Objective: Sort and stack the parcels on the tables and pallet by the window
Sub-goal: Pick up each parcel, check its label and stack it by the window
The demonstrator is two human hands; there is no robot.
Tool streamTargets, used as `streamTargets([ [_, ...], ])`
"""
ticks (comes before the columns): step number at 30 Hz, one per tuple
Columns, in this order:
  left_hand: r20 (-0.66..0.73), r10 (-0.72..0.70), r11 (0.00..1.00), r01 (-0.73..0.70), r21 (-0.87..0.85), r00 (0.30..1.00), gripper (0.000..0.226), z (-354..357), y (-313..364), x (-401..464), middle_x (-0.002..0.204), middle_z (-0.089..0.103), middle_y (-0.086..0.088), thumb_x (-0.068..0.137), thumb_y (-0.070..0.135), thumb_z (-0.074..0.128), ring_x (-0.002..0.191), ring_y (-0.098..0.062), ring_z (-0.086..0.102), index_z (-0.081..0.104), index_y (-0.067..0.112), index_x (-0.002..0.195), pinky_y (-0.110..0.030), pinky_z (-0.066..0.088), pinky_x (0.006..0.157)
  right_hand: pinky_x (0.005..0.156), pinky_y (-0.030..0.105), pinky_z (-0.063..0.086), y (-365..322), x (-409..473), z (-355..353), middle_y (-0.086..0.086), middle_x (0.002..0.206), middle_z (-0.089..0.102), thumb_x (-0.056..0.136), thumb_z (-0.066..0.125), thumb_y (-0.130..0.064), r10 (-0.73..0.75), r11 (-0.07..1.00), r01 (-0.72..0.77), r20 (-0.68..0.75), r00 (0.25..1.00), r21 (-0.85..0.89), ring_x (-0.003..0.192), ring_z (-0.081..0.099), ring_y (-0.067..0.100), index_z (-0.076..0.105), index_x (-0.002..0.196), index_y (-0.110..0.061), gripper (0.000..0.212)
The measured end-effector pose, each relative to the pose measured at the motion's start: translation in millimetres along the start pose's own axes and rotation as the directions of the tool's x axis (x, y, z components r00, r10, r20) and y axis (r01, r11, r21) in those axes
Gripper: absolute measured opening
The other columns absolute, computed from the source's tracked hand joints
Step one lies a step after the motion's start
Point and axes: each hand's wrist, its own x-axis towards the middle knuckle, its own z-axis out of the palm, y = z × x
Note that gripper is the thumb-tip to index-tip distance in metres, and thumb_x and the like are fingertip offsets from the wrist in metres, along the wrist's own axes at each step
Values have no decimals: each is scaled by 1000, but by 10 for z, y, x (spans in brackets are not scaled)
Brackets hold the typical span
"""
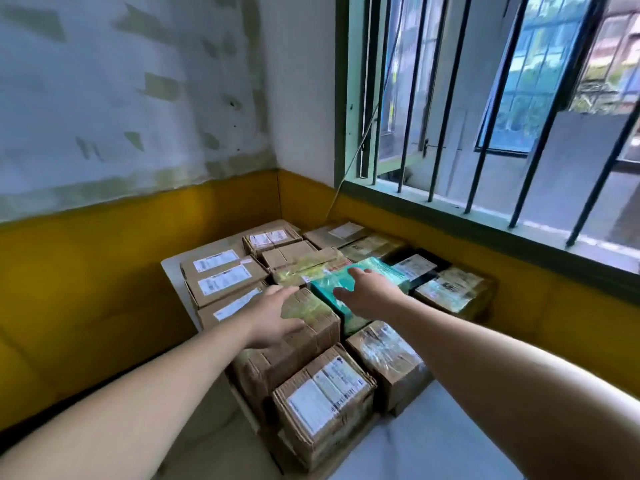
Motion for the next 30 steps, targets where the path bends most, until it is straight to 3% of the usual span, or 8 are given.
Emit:
streamTargets([
  [9,78,155,988,-155,-8,985,75,-521,-852,1091,156,22,-2,88,40,65,137,-22,33,25,28,150,-32,29,112,103,42,47,-564,1045,262,11,148,44,96,47,-57,168,986,-168,-59,984,15,128,50,32,31,152,-21,69],
  [16,166,288,954,-298,38,943,76,-981,-1279,1940,158,21,-2,88,45,63,142,-21,28,24,29,151,-34,25,114,100,40,47,-899,1594,429,11,147,46,96,50,-56,296,954,-293,-48,954,61,125,53,31,34,151,-20,68],
  [20,222,353,930,-367,27,909,75,-959,-1174,2395,158,20,-2,88,42,63,142,-22,27,24,30,151,-33,25,112,94,36,47,-737,1854,415,13,143,50,96,50,-56,398,917,-395,-46,916,57,121,55,31,34,150,-18,68],
  [30,337,441,873,-484,53,832,74,-689,-810,3588,157,22,-2,89,45,61,143,-22,27,24,28,151,-36,26,113,103,42,46,-12,2661,448,14,145,48,93,49,-62,567,821,-560,-50,822,109,126,52,33,34,151,-18,74],
])
